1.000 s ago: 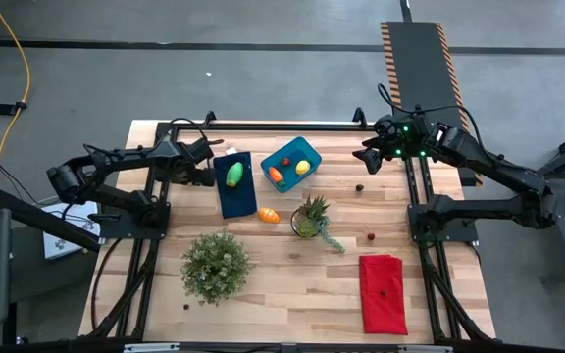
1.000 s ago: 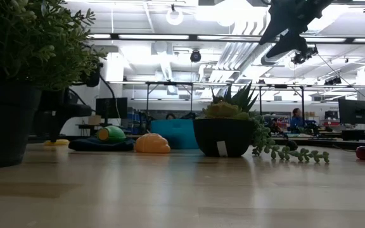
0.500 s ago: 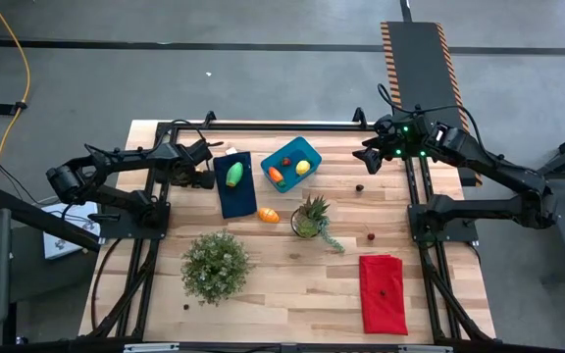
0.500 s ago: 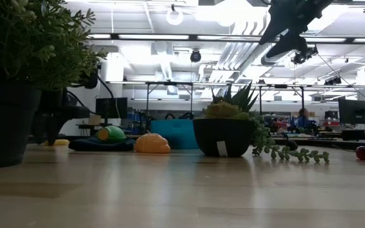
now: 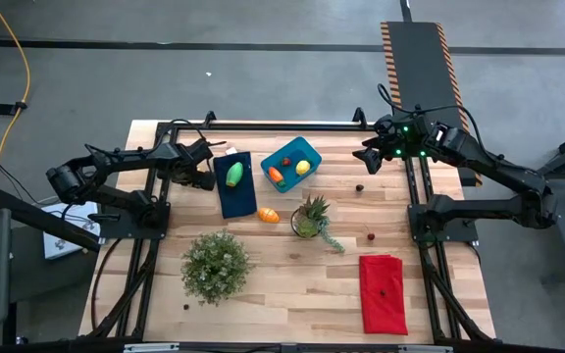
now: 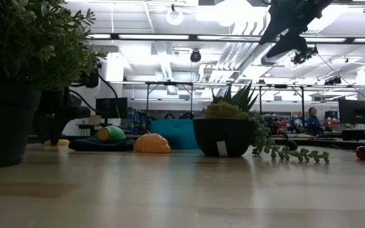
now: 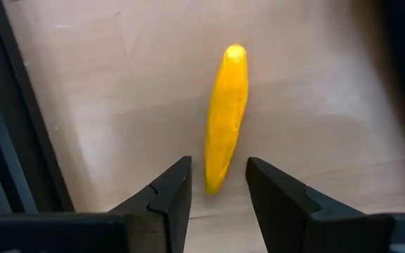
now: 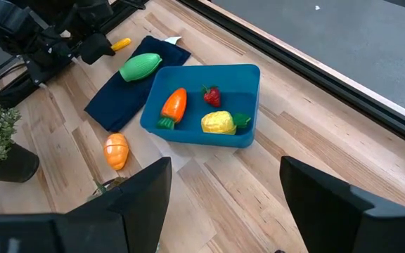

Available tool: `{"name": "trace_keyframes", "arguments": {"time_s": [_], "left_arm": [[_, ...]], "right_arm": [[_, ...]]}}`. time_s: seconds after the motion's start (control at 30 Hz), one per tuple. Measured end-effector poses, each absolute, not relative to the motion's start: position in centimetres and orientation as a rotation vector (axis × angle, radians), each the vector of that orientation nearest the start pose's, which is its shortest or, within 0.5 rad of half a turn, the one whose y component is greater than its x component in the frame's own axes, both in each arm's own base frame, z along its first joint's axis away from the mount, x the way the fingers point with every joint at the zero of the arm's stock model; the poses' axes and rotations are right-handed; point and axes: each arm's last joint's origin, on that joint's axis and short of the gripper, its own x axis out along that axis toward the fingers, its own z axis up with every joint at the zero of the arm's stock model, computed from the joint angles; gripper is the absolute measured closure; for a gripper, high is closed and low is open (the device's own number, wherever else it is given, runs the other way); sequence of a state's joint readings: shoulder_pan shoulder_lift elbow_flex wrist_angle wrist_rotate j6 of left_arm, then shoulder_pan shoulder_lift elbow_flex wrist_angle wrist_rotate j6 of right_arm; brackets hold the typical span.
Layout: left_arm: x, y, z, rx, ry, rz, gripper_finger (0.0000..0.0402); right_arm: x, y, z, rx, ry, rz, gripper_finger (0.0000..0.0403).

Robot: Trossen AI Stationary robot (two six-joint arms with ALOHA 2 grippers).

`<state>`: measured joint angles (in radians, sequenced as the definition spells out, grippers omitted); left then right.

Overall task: Pick and placing Produce into tupperware
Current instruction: Put the yellow corn into the blue bin

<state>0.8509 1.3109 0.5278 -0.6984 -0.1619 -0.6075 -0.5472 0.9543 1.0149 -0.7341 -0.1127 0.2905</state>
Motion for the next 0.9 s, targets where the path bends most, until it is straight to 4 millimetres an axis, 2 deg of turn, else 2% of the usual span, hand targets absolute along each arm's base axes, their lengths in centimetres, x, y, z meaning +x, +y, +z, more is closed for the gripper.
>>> {"name": "trace_keyframes", "arguments": {"time_s": [0.4, 0.5, 0.8, 0.9], "left_arm": [[11.32, 13.64, 13.24, -0.936, 1.2, 1.236, 0.0274], [11.34, 13.65, 13.24, -0.928, 1.204, 1.224, 0.0294], [11.46, 13.71, 13.24, -0.937, 1.191, 1.207, 0.0386], [11.48, 13.72, 13.24, -0.939, 1.187, 1.208, 0.0395]], "right_arm": [[15.86, -9.28, 33.35, 0.511, 0.576, -0.516, 0.0147], [15.87, -9.28, 33.35, 0.511, 0.575, -0.515, 0.0147], [15.87, -9.29, 33.35, 0.511, 0.575, -0.516, 0.0147], [15.89, -9.3, 33.38, 0.51, 0.572, -0.515, 0.0147]]}}
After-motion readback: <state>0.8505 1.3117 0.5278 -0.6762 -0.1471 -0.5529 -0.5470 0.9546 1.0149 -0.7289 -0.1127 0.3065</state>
